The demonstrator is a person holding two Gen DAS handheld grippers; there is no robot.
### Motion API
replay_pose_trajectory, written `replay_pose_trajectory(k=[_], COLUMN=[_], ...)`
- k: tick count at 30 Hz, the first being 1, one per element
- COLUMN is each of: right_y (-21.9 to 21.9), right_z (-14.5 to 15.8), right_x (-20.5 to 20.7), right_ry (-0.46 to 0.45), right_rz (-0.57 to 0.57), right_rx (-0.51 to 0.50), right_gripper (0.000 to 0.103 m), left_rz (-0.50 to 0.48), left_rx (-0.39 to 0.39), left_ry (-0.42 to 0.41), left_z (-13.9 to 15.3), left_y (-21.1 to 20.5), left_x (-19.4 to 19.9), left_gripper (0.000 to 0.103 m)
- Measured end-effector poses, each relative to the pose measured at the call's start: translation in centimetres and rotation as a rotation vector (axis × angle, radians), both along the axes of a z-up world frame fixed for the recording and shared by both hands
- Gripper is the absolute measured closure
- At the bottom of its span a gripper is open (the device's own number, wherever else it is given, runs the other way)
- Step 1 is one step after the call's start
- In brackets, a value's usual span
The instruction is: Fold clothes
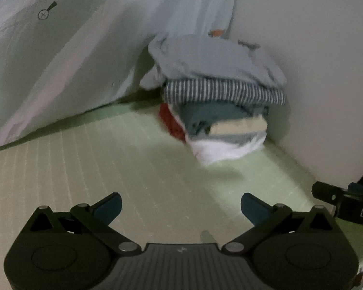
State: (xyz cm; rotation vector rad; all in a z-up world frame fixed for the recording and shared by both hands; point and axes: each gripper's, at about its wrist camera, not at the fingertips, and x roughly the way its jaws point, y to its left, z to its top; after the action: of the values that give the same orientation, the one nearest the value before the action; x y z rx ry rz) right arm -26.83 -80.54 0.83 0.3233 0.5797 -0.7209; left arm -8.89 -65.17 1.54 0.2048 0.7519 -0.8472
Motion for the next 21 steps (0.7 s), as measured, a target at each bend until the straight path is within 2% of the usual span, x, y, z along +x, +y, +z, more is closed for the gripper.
replay_pose_trajectory(k=[9, 21], right_y=[0.2, -0.4], right_z=[-0.4, -0.7], right_x=[0.8, 1.0], right_ry=[0.012, 0.004], right_rz=[0.038, 0.014], right_rx=[0.009, 0.036], right_gripper=[0.002, 0.002], left_rz=[0.007, -0.002], left_rx=[-0.001, 0.017], left_ry=[-0.026, -0.052], left_z=[0.3, 0.5], left_y=[0.5, 0.1], left_x=[-0.4, -0.3], left_gripper=[0.0, 0.0])
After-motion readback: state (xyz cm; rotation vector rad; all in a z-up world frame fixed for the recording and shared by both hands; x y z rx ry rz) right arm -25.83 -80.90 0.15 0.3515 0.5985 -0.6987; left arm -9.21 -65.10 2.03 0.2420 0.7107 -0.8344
